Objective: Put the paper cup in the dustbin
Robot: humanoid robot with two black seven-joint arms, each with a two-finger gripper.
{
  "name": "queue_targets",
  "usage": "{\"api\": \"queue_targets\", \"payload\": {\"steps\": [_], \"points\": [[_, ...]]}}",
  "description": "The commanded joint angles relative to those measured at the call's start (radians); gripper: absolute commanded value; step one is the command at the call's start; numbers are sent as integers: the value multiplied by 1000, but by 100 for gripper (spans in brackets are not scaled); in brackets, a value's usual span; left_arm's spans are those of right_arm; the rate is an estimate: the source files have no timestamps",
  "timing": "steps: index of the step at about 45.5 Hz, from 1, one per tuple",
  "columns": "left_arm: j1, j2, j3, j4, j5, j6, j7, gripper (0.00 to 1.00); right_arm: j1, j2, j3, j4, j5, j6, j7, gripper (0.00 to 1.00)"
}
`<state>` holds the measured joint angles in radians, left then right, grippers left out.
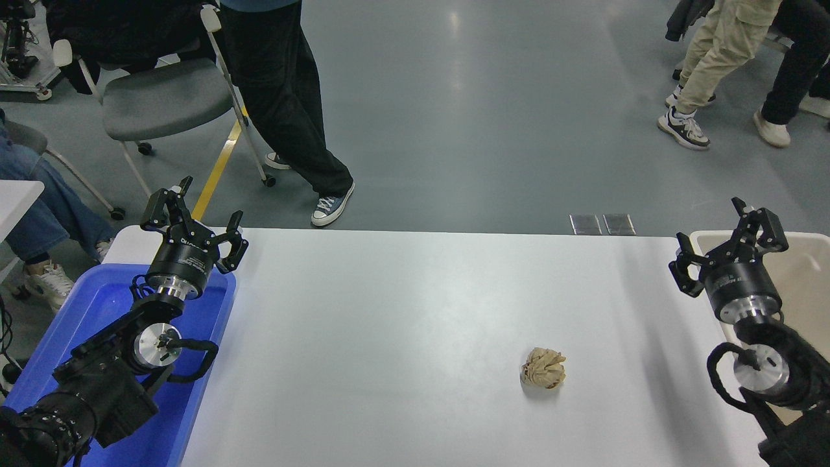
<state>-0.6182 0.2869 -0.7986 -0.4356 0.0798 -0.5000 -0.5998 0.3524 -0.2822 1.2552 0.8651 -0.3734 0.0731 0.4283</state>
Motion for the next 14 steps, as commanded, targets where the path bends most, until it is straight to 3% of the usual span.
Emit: {"api": "queue_targets", "payload": {"steps": [1,14], "points": [[0,0,-1,0,0,0,0,100,-7,77,24,6,-21,-1,50,99],[0,0,1,0,0,0,0,100,-1,90,6,5,-21,-1,49,99]]}}
